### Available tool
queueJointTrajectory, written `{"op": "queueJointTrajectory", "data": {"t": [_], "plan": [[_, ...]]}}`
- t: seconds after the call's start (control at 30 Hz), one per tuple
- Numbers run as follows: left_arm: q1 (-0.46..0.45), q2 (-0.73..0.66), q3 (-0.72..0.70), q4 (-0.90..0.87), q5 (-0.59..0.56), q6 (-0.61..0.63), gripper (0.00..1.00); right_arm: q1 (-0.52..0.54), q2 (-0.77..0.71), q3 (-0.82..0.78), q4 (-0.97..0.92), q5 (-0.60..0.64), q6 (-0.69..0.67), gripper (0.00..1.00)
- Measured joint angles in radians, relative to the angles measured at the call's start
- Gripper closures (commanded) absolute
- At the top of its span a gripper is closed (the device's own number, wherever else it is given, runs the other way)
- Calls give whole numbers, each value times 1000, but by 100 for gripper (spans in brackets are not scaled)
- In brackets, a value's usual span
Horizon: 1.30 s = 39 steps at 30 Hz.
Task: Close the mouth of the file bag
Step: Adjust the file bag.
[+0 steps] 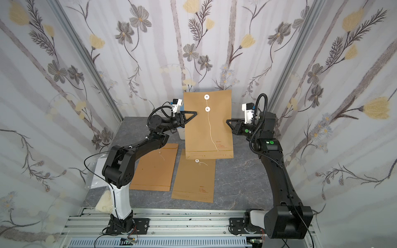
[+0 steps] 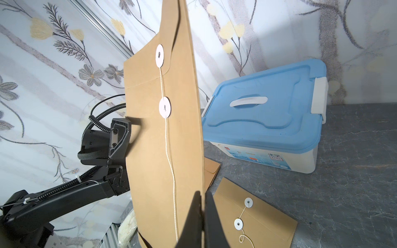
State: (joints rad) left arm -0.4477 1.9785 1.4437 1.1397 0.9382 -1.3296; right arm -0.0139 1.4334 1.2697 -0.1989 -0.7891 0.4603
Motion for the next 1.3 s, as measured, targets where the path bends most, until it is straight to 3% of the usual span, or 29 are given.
{"op": "queueJointTrajectory", "data": {"t": [0.33,0.53,0.83,1.0,1.17,1.3], "plan": [[10,-114,-6,-363,24,267,25,0,-16,25,-104,-19,-97,100],[33,-130,-19,-409,22,308,21,0,-23,25,-125,-19,-111,100],[37,-58,-23,-259,19,181,37,-4,-15,23,-115,-20,-109,100],[16,-56,-23,-213,34,165,43,-4,-10,9,-108,-29,-90,100],[0,-56,-25,-200,29,159,60,-3,-3,4,-95,-47,-73,100],[2,-56,-37,-199,25,154,63,-5,-2,4,-79,-61,-72,100]]}}
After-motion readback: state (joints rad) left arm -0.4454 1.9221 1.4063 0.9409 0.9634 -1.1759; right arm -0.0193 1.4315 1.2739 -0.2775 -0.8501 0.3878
